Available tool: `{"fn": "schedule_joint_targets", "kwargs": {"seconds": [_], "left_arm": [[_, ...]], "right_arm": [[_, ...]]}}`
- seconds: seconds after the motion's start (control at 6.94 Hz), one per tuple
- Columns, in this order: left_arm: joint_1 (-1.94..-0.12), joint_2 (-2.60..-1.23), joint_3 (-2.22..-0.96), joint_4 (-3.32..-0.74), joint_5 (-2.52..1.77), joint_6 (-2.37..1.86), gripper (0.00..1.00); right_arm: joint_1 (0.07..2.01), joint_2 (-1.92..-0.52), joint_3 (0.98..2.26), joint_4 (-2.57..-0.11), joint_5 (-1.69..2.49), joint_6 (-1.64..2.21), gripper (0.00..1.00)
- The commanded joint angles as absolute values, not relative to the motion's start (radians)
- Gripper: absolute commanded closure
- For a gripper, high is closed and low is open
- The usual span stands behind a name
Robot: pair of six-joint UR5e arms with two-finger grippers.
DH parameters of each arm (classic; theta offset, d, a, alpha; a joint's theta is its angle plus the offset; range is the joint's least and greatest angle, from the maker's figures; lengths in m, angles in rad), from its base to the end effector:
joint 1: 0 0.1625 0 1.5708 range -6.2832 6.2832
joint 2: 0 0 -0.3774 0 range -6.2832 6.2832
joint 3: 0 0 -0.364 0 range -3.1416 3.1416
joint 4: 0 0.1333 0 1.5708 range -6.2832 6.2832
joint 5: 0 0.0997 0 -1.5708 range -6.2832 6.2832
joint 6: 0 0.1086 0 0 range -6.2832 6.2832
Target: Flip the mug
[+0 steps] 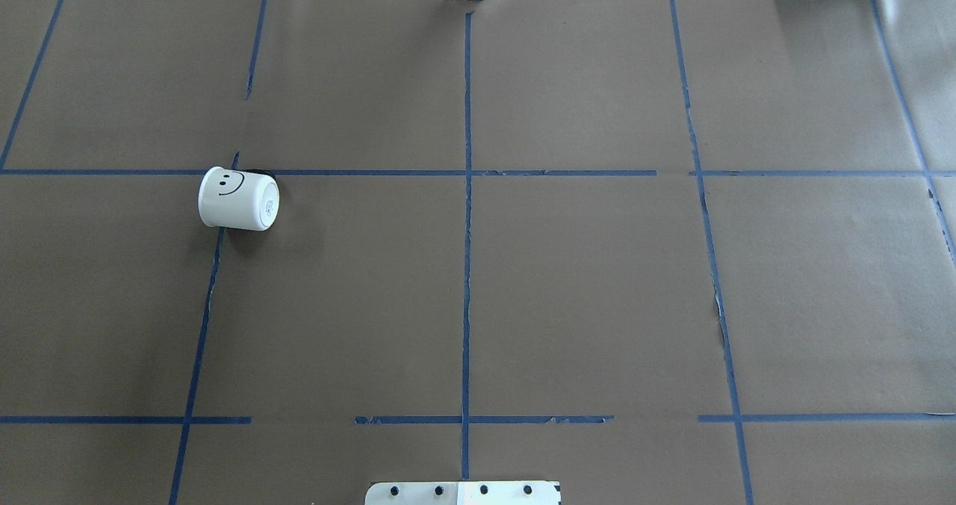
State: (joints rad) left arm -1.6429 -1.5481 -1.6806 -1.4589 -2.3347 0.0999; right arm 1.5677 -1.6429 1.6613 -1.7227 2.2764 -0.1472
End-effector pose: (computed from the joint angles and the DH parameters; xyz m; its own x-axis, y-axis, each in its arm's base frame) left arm -0.0906 -0.4464 0.5890 0.7226 0.0307 -0.6906 -0.0001 0.9990 0.0443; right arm 0.0616 -0.4248 0.6274 0.7528 -0.0623 0.6553 0.1147 0.9927 -0.0374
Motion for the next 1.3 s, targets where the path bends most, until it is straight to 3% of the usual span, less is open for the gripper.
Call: {"fn": "schedule_joint_targets", "kwargs": {"seconds": [0.0,1.15], "left_arm": [[-1.649,-1.528,-1.703,-1.457,-2.335,0.153,0.0],[-1.64,-1.531,-1.709,-1.57,-2.479,0.123,0.0]], "right_arm": [[1.568,-1.643,1.661,-1.723,2.276,-0.147,0.0],[1.568,-1.643,1.661,-1.723,2.276,-0.147,0.0]]}}
